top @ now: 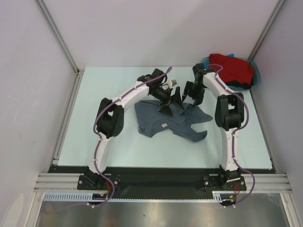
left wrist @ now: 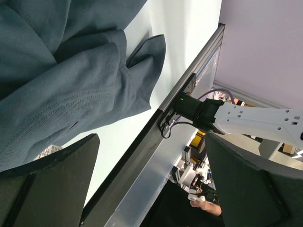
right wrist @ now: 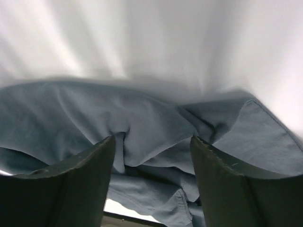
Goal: Fold and stack the t-shirts
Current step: Flatten the tshirt out
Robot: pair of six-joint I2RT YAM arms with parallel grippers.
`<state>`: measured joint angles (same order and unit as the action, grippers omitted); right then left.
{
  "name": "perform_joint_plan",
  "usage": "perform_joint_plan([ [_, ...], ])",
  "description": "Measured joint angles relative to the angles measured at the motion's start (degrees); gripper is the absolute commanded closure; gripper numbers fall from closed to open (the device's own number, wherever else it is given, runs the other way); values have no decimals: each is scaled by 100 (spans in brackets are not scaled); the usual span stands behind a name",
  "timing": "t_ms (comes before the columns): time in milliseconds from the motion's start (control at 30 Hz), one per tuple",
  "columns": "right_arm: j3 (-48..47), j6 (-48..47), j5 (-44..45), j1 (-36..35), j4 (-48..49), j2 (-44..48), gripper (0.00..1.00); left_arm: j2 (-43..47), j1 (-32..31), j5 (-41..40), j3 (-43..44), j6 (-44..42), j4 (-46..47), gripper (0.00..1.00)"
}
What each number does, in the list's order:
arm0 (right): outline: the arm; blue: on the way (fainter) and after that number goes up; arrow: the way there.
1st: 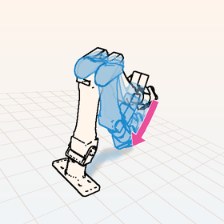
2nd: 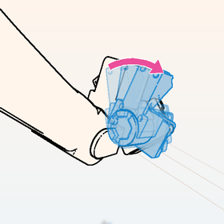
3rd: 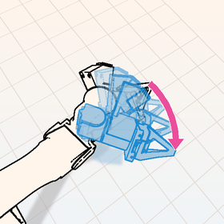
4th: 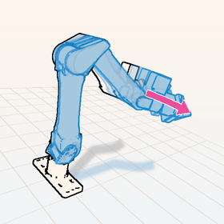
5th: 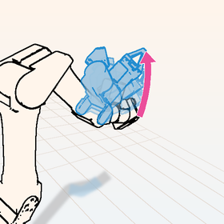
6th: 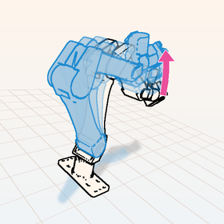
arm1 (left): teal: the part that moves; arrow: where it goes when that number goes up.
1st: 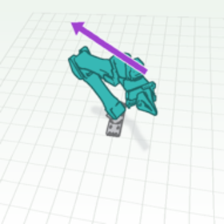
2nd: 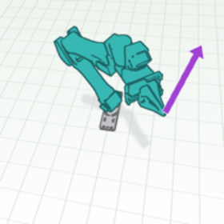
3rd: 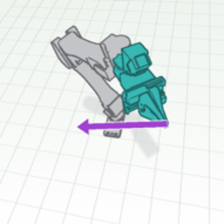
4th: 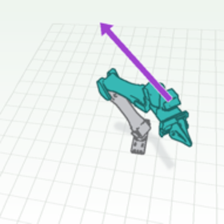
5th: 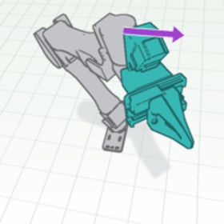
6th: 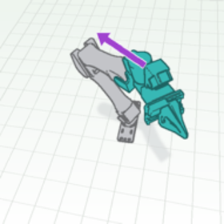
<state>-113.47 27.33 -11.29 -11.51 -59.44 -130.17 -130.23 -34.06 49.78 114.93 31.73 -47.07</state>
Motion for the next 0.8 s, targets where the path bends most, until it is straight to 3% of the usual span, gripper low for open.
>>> perform_joint_plan([
  [100,7,2,-26,0,9,0,46,0,0,2,11,24,-2,0],
  [200,7,0,-66,0,28,2,71,-20,0,15,55,33,-13,0],
  [233,9,-13,-72,0,28,2,85,-31,0,20,87,31,-20,0],
  [300,11,-24,-83,0,37,2,100,-55,0,22,144,31,-26,0],
  [600,107,-24,330,2,-74,498,100,-175,0,-4,295,-52,-173,0],
  [800,439,9,1368,190,-282,1803,100,-184,-2,-7,280,-81,-192,0],
])
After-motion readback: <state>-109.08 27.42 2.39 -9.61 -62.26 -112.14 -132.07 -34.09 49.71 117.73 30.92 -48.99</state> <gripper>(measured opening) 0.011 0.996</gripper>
